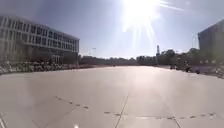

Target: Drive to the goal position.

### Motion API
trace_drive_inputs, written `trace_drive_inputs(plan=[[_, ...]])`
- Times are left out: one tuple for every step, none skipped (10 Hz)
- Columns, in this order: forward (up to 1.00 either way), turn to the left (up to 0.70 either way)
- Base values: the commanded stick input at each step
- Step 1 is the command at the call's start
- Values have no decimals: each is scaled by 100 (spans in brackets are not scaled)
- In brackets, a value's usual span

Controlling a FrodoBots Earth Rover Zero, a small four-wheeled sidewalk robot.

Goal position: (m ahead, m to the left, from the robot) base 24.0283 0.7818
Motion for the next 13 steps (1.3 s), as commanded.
trace_drive_inputs(plan=[[70,0],[70,0],[70,0],[70,0],[70,0],[70,0],[70,0],[70,0],[70,0],[70,0],[70,0],[70,0],[70,0]])
